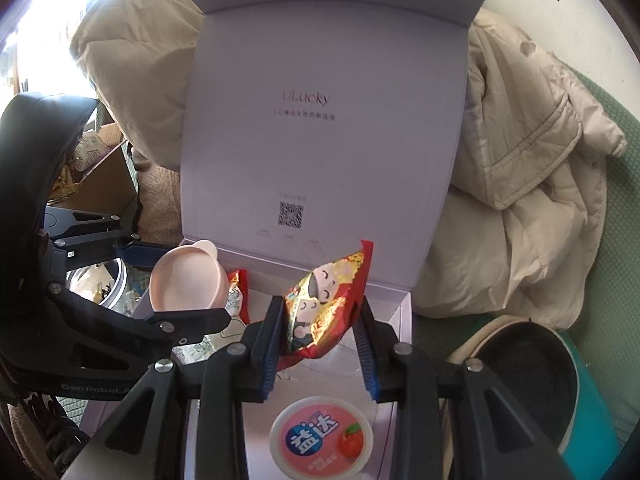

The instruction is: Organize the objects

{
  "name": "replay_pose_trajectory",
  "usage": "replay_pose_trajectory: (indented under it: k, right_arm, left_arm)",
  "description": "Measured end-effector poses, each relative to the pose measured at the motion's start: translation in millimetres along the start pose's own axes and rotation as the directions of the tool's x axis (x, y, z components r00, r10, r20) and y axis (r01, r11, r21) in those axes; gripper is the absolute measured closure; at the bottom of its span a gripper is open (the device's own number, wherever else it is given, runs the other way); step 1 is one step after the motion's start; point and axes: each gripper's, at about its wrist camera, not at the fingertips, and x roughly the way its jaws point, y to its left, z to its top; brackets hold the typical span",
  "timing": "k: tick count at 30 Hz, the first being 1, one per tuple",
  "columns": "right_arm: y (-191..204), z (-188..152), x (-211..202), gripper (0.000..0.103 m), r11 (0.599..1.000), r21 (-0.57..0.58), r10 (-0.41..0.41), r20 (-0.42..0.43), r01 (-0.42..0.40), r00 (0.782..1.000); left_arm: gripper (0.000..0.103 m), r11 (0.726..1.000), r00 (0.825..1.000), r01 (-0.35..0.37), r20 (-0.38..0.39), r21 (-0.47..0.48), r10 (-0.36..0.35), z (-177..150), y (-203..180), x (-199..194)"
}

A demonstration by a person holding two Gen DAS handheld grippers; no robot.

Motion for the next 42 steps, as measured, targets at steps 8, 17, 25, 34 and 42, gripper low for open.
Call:
replay_pose_trajectory:
  k: [8, 17, 25, 34, 42]
  right_arm:
    - [0, -6, 24, 0.069, 1.0, 0.002, 0.008, -0.049, -0.008, 0.999]
    - [4, -11, 34, 0.069, 1.0, -0.006, -0.006, -0.073, 0.005, 0.997]
    - [9, -15, 37, 0.069, 1.0, 0.0, -0.009, -0.078, 0.009, 0.997]
    - [10, -16, 20, 0.069, 0.999, 0.003, -0.054, -0.056, 0.055, 0.997]
    - [1, -20, -3, 0.062, 0.995, 0.047, -0.086, -0.033, 0.088, 0.996]
  left_arm:
    - [0.045, 1.0, 0.999, 0.004, -0.042, -0.009, -0.005, -10, 6, 16]
    - [0.045, 0.999, 0.999, 0.003, -0.05, -0.04, -0.005, -19, 11, 23]
    - [0.045, 0.999, 0.999, -0.001, -0.044, -0.037, 0.0, -23, 11, 21]
    - [0.045, 1.0, 0.999, 0.007, -0.033, -0.021, -0.008, -25, 10, 10]
    - [0.045, 0.999, 0.999, -0.018, 0.033, 0.027, 0.017, -8, -3, -7]
